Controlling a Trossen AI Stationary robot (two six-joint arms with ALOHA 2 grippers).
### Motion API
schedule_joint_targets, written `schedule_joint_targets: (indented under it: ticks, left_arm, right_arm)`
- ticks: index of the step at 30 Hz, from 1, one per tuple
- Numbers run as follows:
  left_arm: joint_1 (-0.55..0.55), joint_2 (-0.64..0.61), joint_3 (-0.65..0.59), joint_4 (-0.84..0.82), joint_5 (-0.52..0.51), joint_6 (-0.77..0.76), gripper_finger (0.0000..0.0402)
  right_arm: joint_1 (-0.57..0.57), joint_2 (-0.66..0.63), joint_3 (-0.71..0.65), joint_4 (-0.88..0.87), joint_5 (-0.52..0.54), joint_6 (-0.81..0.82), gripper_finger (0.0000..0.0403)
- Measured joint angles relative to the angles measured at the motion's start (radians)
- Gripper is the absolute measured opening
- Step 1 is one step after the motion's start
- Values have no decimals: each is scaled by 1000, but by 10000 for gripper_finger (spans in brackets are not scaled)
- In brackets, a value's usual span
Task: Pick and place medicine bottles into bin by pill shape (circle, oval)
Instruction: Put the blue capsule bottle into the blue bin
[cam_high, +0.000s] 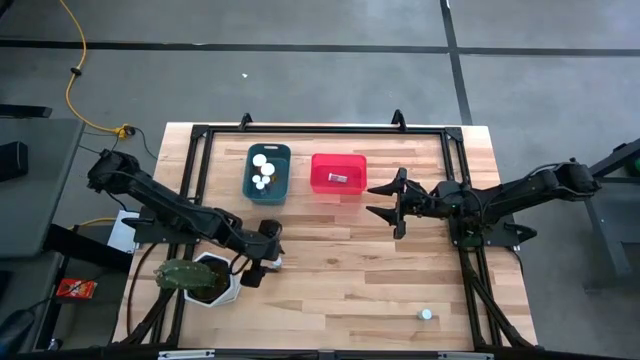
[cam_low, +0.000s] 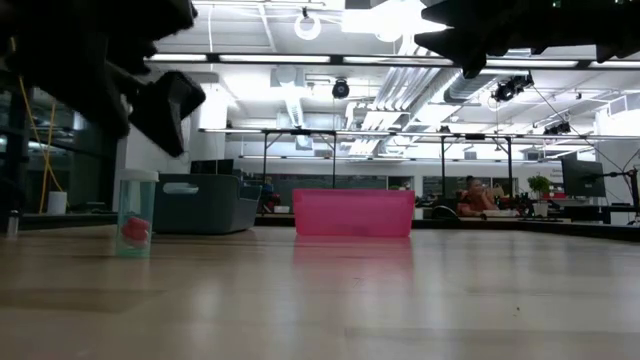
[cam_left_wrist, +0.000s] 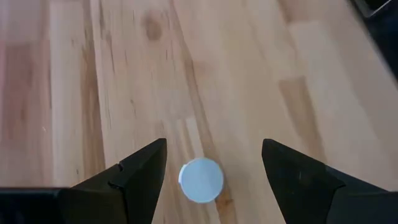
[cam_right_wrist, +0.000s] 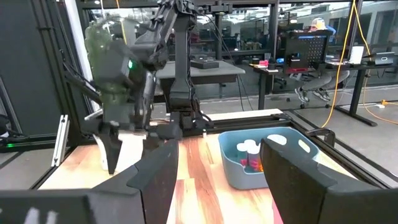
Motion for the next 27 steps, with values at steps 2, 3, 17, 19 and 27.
schedule_joint_targets:
  ticks: [2, 3, 17, 19, 27]
  left_arm:
    - [0, 39, 0, 0, -1, 0, 252]
    - [0, 56, -1, -3, -5, 0, 252]
    - [0, 123, 0, -1, -49, -24, 252]
    - [0, 120, 0, 2, -54, -24, 252]
    - [0, 120, 0, -1, -60, -25, 203]
  right_arm:
    - [0, 0, 0, -2, 0, 0, 220]
    - [0, 0, 0, -6, 0, 0, 220]
    - [0, 0, 0, -10, 0, 0, 220]
    - [0, 0, 0, -10, 0, 0, 220]
    - [0, 0, 0, -10, 0, 0, 220]
